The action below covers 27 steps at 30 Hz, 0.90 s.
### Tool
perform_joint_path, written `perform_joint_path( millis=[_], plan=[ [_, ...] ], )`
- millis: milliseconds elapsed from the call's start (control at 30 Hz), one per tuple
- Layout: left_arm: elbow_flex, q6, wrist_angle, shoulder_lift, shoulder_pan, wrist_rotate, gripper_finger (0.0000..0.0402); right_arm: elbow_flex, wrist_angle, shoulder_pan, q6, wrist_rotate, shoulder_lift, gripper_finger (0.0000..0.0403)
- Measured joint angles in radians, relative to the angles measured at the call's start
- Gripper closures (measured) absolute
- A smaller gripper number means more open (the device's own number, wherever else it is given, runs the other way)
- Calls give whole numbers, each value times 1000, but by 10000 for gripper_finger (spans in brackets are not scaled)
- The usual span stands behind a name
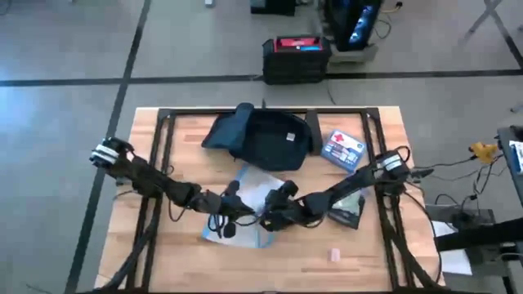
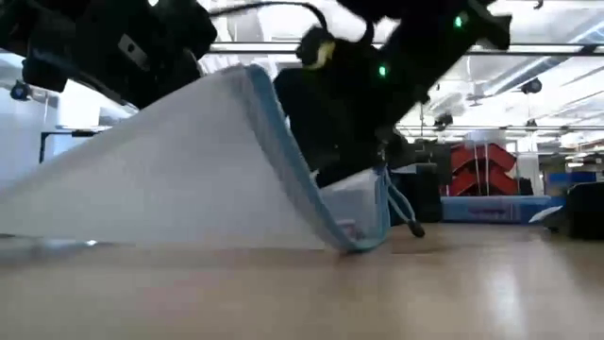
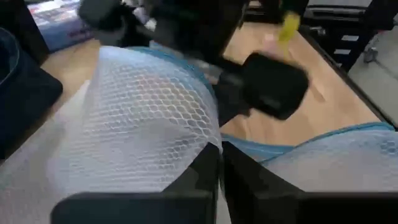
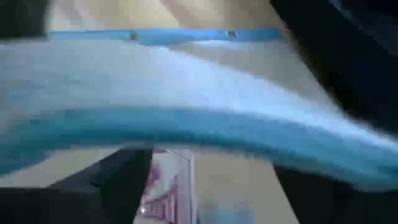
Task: Unpack backpack
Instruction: Put the pink charger adapter into the zip bag
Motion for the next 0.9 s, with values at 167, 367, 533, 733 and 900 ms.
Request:
perform_joint_path(
  millis=[167, 367, 533, 733, 900],
  plan=[
    [-12, -3, -1, 0, 0, 0, 402, 23, -179, 62, 40, -16, -47, 81],
    [-15, -3, -3, 0, 0, 0, 402, 7, -296, 117, 148, -25, -43, 200],
    [-16, 1, -21, 0, 0, 31, 402, -7, -312, 119, 123, -61, -40, 353],
    [-16, 16, -21, 0, 0, 35, 402, -24, -250, 57, 67, -105, -14, 382],
    [-16, 28, -19, 0, 0, 35, 402, -13, -34, -27, -63, -123, 41, 400]
  ],
)
